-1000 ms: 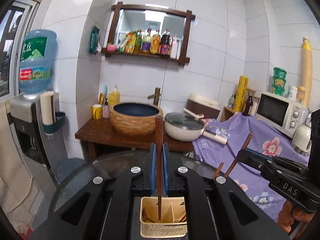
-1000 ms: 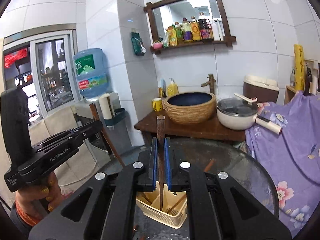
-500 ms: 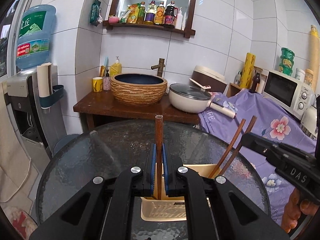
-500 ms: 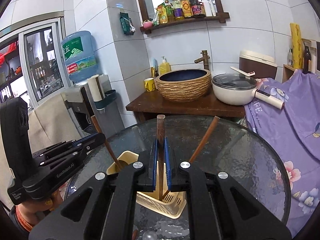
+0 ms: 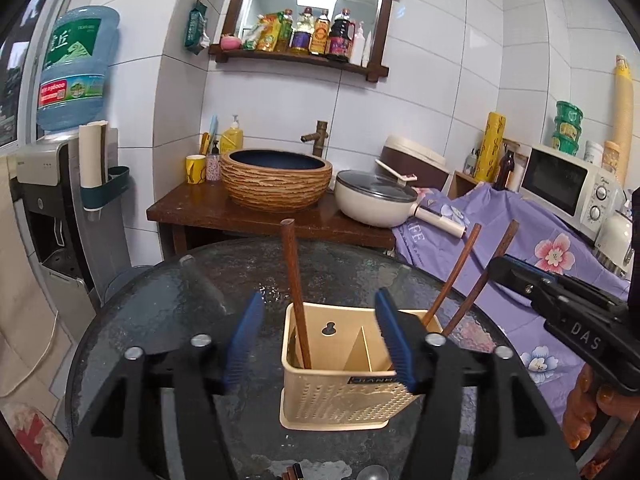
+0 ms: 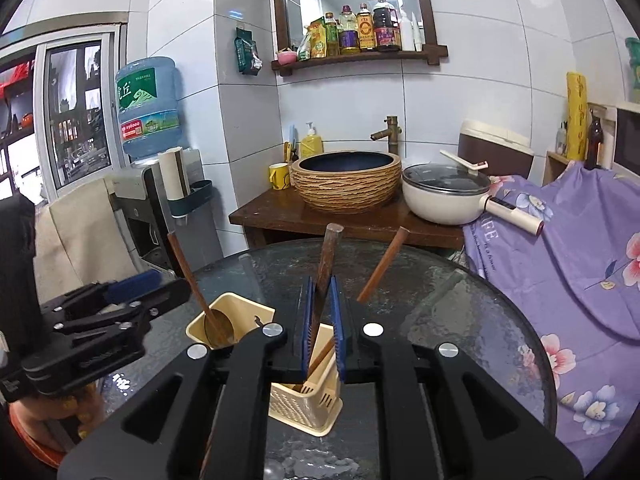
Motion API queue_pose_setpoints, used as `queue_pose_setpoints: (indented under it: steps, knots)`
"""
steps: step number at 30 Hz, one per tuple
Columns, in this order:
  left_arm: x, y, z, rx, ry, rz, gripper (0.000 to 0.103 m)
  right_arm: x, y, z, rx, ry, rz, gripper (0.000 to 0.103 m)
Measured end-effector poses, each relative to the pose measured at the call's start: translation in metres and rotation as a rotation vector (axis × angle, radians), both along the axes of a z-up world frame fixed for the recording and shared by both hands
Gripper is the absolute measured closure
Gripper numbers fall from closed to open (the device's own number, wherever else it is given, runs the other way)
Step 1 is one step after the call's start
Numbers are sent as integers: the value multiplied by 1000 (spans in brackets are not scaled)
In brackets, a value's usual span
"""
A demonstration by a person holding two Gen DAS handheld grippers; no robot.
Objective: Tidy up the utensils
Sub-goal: 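Lower the chopsticks into the basket and open both tools, then withdraw both tools from the basket back toward the table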
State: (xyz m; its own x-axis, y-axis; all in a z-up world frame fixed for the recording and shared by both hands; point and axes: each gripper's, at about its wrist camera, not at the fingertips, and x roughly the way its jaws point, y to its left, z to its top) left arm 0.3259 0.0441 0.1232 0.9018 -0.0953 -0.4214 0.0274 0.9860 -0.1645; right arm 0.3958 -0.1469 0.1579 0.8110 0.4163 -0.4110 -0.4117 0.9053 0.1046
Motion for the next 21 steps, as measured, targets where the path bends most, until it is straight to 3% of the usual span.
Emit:
queue_pose_setpoints:
  steps: [2, 3, 6, 7, 13, 17, 21]
  knots:
    - [-8, 2, -2, 0, -6, 3, 28, -5, -1, -3, -8, -17, -8, 47]
    - [-12, 3, -4, 0, -6, 3, 25, -7, -2, -3, -5, -29, -16, 43]
    - [-27, 8, -13, 3, 3, 4, 14, -18, -8, -6, -3, -64, -50, 41]
    - [-31, 9, -16, 9, 11, 4, 11, -24, -9, -8, -1, -73, -52, 35]
    - [-58, 20, -46, 48, 81, 38, 10, -62, 1, -28, -96, -95, -45, 19]
    - [-74, 25, -76, 72, 155, 61, 10, -72, 10, -61, -137, 15, -19, 19]
    - [-87, 30, -103, 68, 225, 67, 11, -80, 13, -104, -97, 154, 17, 19]
